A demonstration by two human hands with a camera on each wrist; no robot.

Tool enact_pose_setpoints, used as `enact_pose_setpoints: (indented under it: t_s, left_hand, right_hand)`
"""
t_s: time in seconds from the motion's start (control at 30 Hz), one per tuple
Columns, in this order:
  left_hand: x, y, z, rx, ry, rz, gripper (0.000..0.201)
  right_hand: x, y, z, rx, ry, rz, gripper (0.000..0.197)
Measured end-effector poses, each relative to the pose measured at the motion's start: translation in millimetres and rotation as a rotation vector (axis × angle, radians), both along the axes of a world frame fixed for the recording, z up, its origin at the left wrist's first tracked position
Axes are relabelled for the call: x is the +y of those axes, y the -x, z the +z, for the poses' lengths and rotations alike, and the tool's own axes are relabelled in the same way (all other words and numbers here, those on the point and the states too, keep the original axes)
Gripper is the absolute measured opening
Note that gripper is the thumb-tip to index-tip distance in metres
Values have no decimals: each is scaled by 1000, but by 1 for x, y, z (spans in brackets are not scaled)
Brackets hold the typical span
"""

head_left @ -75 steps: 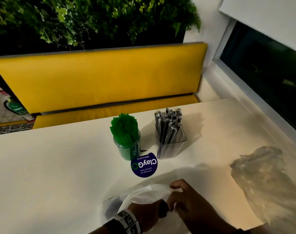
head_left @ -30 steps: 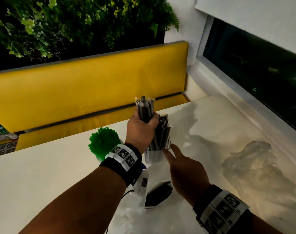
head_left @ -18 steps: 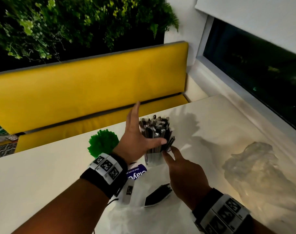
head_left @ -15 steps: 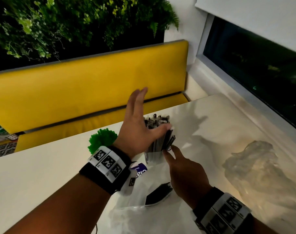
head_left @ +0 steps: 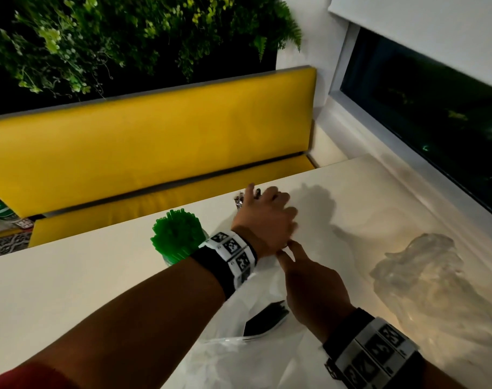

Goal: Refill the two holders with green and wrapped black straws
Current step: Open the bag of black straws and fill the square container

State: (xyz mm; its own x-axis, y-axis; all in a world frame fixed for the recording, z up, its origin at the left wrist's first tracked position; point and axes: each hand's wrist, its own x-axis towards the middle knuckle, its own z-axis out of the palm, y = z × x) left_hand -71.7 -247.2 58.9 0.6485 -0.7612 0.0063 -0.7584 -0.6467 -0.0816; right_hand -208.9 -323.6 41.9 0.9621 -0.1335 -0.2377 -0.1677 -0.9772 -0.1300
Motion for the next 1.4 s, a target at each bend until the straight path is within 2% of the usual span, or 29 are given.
enact_pose_setpoints:
  t_s: [0.1,0.23,0.27,0.33,0.37,0.4,0.43,0.5,0.57,0.63,0.7,0.77,0.83,0.93,1.0,1.03,1.1,1.17,1.23,1.3,1.4]
  left_hand:
    - [14,-18,-6,52,110,46,38]
    - [18,-12,10,143,206,56,55]
    - [22,-4,20,97,312,48,56]
    - [41,21,38,-16,651,-43,41]
    - [53,39,42,3,766,-102,29]
    - [66,61,39,106,796,-131,21]
    - [76,84,30,259,747,-116,18]
    - [86,124,-7,580,494,-20,19]
    - [91,149,-57,734,317,157,29]
    - [91,161,-94,734,231,258,42]
    - [88,163,-113,671,105,277,51]
    - [88,161,-121,612,-94,302,48]
    - [90,158,-131,563,-209,287,42]
    - [98,155,-147,463,-250,257,34]
    - [103,155,-155,479,-232,316,37]
    - [105,156,-158,520,-214,356,40]
    - [109,156,-167,623,-222,362,45]
    - [112,155,-168,650,-227,318,45]
    - [112,155,-162,660,-241,271,43]
    - [111,156,-157,663,-228,255,41]
    - [109,155,-148,728,-114,254,42]
  right_hand:
    - [-2,0,-3,-10,0,14,75]
    - [-4,-3,0,-28,-19,28,72]
    - [-6,-4,1,-29,-44,23,71]
    - [-11,-1,1,-29,-110,5,72]
    - [-14,3,1,-30,-136,-6,73]
    - [-16,8,0,-37,-165,-16,73]
    - [-16,15,-2,-42,-206,-21,72]
    - [-13,30,-9,-40,-358,-41,65]
    - [-5,44,-18,-12,-476,-67,56]
    - [3,54,-27,-12,-535,-80,48]
    - [9,60,-31,-29,-599,-90,42]
    - [14,65,-33,-18,-669,-114,38]
    - [19,69,-30,40,-749,-150,35]
    - [22,73,-25,107,-877,-150,35]
    - [19,73,-21,118,-970,-156,35]
    - [16,73,-19,111,-1033,-196,31]
    - [8,72,-30,76,-1187,-413,23]
    - [-1,70,-49,54,-1184,-583,27]
    - [-4,69,-70,175,-1211,-688,32]
    - [-4,68,-90,336,-1359,-802,28]
    - [4,65,-92,367,-1517,-819,15]
